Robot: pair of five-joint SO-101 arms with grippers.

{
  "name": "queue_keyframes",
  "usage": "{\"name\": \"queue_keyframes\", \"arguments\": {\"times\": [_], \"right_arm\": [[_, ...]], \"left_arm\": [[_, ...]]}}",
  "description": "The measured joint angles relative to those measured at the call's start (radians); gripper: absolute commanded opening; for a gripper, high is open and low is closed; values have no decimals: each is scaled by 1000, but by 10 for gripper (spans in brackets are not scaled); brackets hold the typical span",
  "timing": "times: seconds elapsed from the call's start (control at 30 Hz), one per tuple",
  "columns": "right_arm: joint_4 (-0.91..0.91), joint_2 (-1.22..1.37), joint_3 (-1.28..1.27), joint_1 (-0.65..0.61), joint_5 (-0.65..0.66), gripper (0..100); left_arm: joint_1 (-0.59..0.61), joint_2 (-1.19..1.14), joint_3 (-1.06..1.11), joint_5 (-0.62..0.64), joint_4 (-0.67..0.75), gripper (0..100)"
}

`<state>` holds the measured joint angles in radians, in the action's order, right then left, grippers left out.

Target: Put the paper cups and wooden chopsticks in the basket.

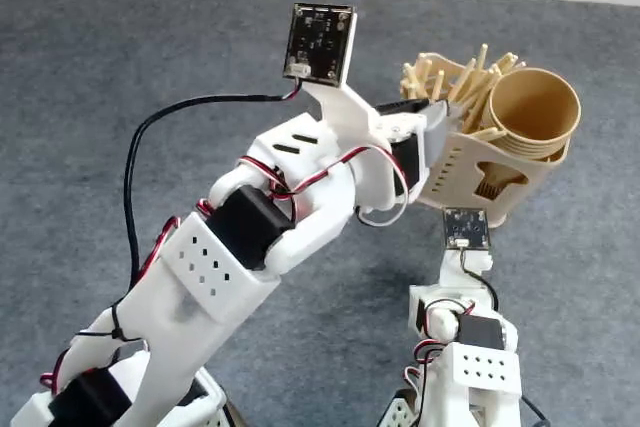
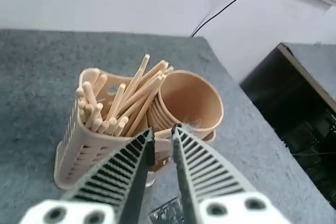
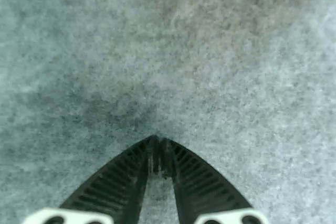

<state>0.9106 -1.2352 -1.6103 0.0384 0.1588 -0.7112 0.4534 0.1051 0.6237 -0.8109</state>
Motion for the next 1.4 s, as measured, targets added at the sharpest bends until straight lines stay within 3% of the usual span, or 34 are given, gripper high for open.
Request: {"name": "queue_keyframes", "arguments": {"times": [0.37, 0.57, 0.93, 1.4], "right_arm": [[0, 0, 0, 0, 0, 41], [0, 0, 0, 0, 0, 41], [0, 0, 0, 0, 0, 41], [0, 0, 0, 0, 0, 41]], "left_arm": [[-2, 77, 0, -6, -184, 69], [2, 258, 104, -117, -221, 69], [180, 746, 631, -245, 34, 69], [365, 1234, 964, -336, 52, 69]]}}
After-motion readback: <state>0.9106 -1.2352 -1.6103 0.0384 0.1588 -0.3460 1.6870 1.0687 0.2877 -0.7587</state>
